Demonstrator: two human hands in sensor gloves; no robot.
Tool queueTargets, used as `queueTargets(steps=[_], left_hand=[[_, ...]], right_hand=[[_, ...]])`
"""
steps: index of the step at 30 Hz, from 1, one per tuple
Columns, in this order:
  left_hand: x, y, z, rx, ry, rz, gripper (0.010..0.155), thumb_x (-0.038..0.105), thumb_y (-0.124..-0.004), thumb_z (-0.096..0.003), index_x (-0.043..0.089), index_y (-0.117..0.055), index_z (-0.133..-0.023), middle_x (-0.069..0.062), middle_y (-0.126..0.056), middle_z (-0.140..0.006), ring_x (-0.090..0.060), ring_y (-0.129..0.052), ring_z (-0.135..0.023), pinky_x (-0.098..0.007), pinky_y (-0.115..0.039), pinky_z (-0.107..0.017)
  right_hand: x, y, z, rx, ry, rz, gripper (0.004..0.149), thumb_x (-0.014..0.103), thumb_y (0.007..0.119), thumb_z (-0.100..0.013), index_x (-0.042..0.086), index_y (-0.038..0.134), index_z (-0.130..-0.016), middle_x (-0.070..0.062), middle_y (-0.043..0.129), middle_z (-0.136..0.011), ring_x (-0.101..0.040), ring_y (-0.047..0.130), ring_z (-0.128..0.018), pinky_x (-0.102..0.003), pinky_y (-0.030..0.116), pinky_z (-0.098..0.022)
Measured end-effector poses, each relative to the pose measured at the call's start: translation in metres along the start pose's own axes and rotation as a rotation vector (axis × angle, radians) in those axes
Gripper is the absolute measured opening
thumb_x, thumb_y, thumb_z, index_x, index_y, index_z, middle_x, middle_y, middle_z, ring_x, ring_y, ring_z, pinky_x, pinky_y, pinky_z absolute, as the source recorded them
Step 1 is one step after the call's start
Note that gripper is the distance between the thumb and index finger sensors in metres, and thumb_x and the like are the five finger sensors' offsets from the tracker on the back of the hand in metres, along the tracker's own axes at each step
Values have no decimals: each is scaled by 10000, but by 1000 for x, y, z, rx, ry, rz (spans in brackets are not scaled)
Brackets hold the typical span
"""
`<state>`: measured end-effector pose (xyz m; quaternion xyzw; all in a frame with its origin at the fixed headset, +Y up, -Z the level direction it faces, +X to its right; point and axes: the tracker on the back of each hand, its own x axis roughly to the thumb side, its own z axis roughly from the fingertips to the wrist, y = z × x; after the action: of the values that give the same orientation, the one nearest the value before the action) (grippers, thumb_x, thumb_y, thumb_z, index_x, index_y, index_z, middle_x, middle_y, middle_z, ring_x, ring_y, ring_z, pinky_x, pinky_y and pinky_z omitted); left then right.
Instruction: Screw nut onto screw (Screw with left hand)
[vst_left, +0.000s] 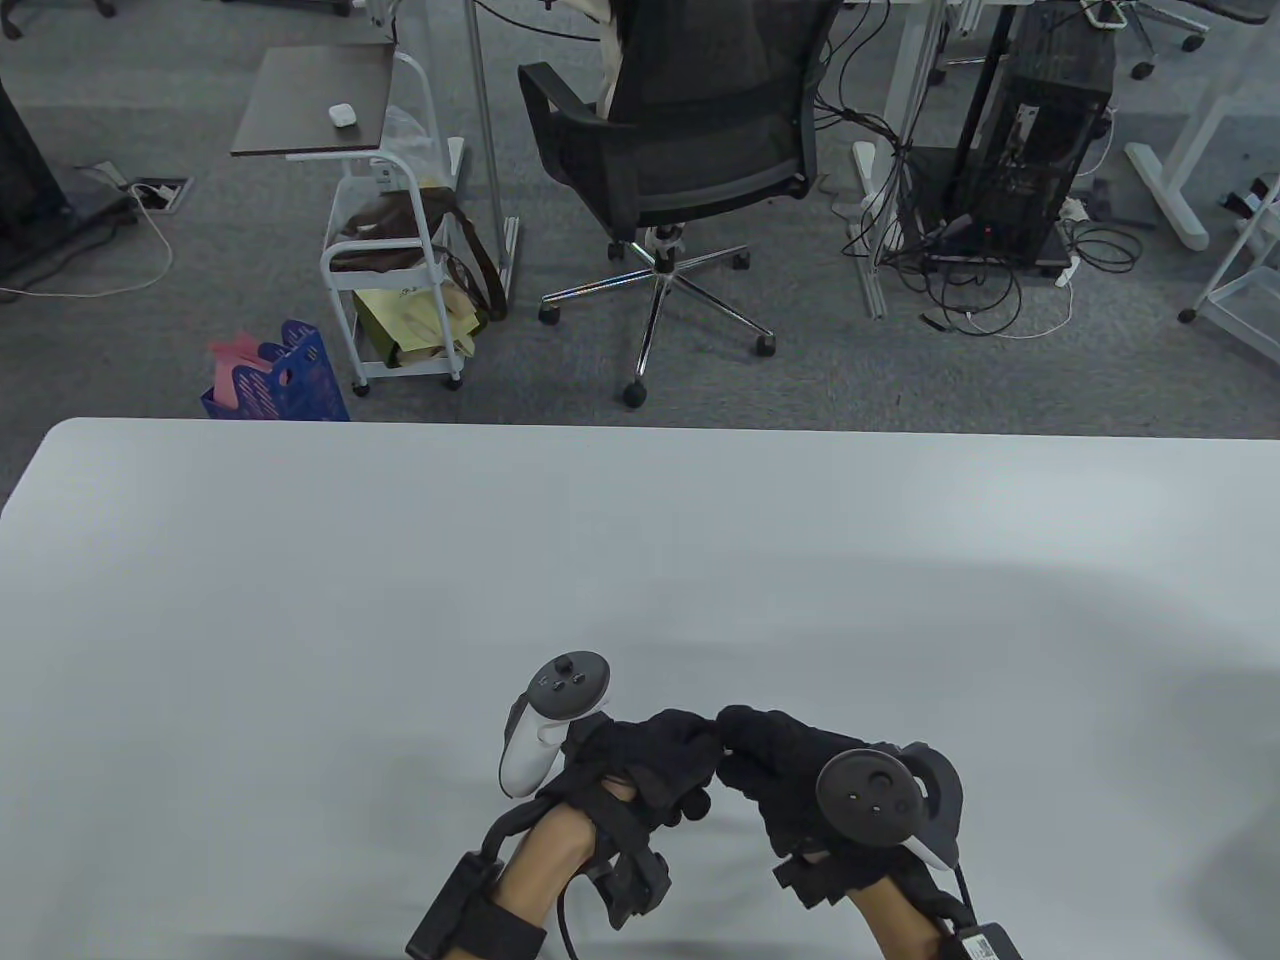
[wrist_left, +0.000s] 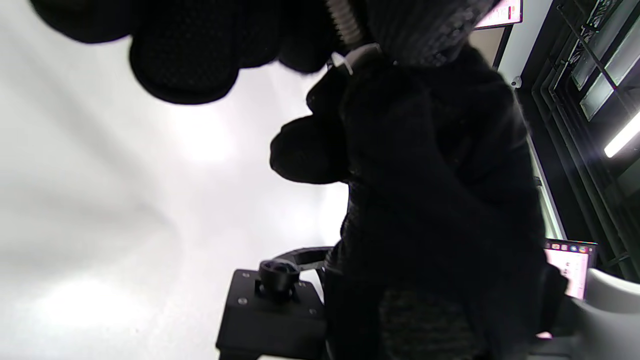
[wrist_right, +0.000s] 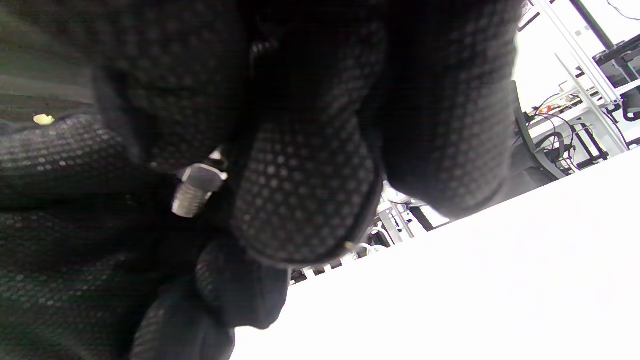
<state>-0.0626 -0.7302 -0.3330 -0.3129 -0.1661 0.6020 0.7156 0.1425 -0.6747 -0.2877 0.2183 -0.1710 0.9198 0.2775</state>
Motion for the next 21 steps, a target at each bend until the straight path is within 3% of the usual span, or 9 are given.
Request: queueTargets(steps=[4, 6, 11, 15, 18, 21], left_hand=[[1, 0, 0, -41, -6, 17, 582, 358, -711, -454, 43, -619, -934, -269, -677, -860, -441, -831, -607, -560, -683, -452], [0, 0, 1, -39, -10, 25, 667, 421, -705, -453, 52, -558, -988, -271, -662, -878, -442, -824, -623, -558, -680, -463], [0, 0, 0, -20, 4, 4, 576, 384, -704, -451, 21, -709, -898, -283, -726, -826, -456, -853, -574, -571, -693, -433], [1, 0, 0, -43, -3, 14, 573, 361, -711, -452, 40, -639, -922, -271, -685, -854, -442, -833, -603, -562, -683, -450], [-1, 0, 1, -39, -17, 40, 664, 437, -692, -454, 55, -574, -984, -271, -665, -877, -444, -822, -624, -558, -678, -464], [0, 0, 0, -1, -9, 25, 612, 403, -682, -453, 28, -682, -936, -286, -713, -842, -460, -845, -588, -571, -689, -440]], right_hand=[[1, 0, 0, 2, -2, -2, 479, 364, 921, -280, 193, 892, -726, 5, 1055, -584, -82, 1163, -265, -367, 1030, -307], [1, 0, 0, -2, 0, -5, 480, 362, 921, -279, 191, 892, -726, 3, 1056, -582, -84, 1163, -265, -368, 1029, -305], [0, 0, 0, -1, 2, -6, 479, 362, 920, -280, 191, 891, -728, 3, 1055, -583, -84, 1163, -264, -368, 1029, -306], [1, 0, 0, -4, 1, -7, 479, 363, 919, -280, 191, 891, -727, 2, 1055, -583, -83, 1163, -265, -368, 1029, -305], [0, 0, 0, -7, 2, -6, 479, 361, 920, -280, 189, 892, -726, 1, 1055, -583, -83, 1163, -264, -368, 1029, -306], [0, 0, 0, -6, 4, -5, 478, 362, 919, -281, 191, 892, -727, 2, 1055, -583, -83, 1163, -265, -367, 1029, -306]])
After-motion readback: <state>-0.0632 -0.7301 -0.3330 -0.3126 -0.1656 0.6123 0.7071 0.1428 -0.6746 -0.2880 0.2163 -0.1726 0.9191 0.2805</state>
